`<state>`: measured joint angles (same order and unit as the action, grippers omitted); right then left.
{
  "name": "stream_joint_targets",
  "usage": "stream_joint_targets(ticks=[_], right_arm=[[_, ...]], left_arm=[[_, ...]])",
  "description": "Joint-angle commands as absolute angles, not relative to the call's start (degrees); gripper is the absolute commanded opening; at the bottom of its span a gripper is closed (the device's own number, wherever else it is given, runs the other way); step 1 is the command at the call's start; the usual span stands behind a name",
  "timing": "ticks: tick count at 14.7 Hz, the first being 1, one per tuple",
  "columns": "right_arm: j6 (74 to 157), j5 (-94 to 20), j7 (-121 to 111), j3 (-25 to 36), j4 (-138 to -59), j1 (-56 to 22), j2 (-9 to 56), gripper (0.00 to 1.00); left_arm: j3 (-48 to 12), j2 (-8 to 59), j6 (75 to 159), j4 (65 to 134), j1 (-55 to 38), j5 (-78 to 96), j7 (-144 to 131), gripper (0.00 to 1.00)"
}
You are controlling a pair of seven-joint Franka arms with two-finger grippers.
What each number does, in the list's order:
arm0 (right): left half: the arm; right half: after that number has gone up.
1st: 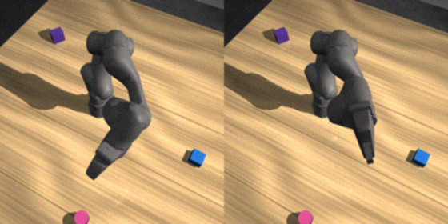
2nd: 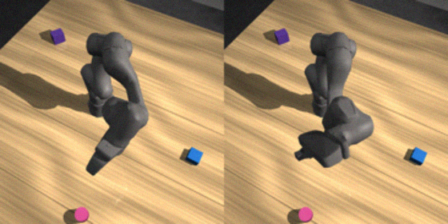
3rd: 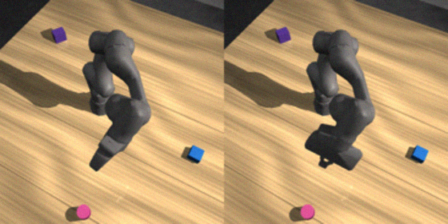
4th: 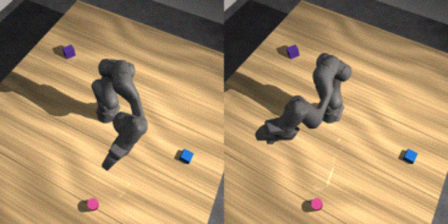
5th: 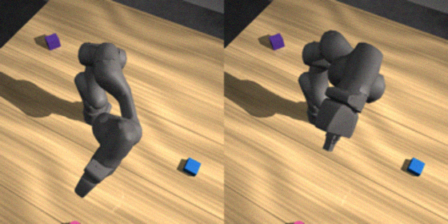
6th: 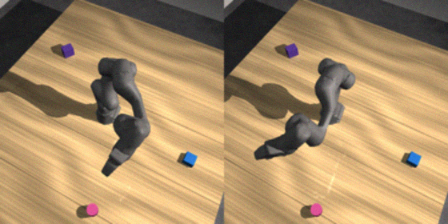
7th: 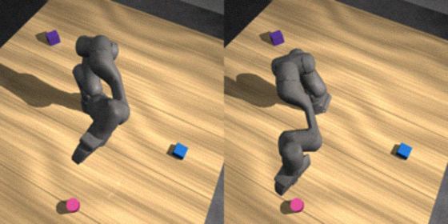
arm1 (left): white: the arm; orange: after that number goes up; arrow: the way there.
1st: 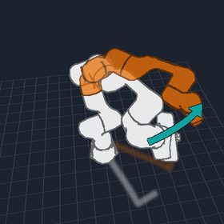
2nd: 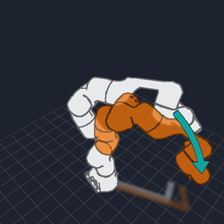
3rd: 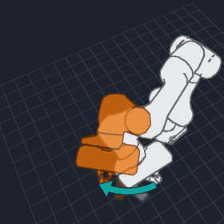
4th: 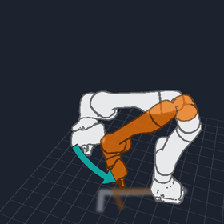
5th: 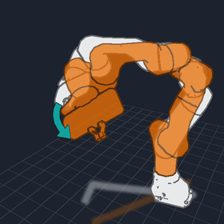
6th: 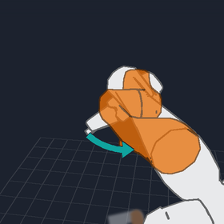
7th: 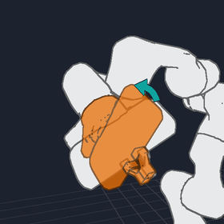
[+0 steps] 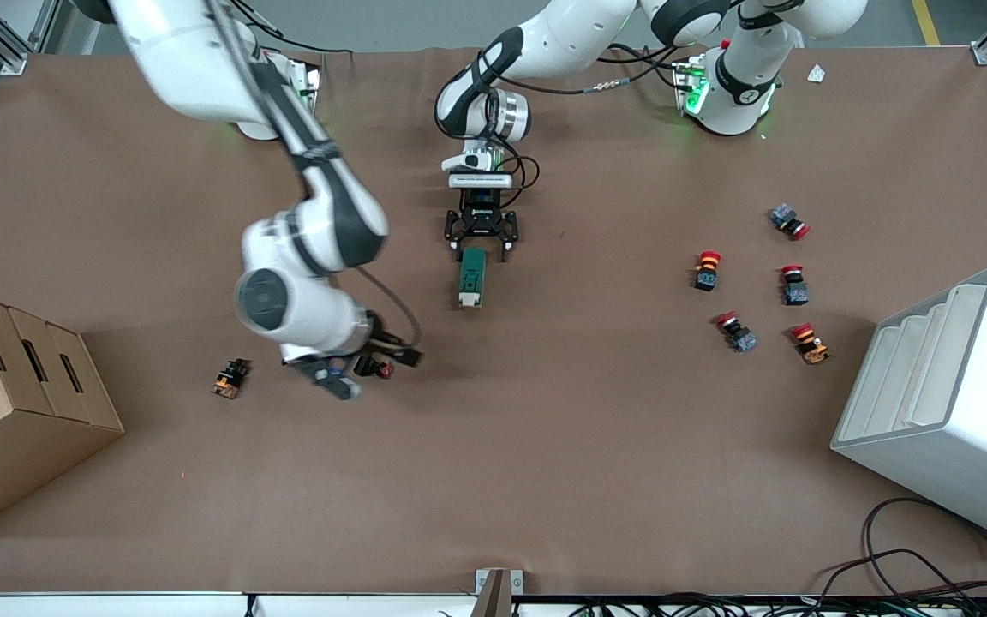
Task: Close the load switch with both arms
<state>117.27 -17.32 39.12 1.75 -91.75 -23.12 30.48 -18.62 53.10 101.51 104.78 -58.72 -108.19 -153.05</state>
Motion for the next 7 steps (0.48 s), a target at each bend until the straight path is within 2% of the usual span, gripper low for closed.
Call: stream_joint_targets(ticks=[1, 7], right_arm=[[108.9, -12.2, 26.3, 0.4, -93.7, -15.4, 24.9, 1.00], [93.6, -1.9, 5.2, 0.4, -88.9, -4.6, 20.2, 1.00]], left_arm=[[-18.7, 56.5, 104.1, 100.7, -58.1, -109.3, -155.7, 1.00], [-21.3, 56.2, 104.8, 95.6, -58.0, -103.1, -155.3, 1.00]])
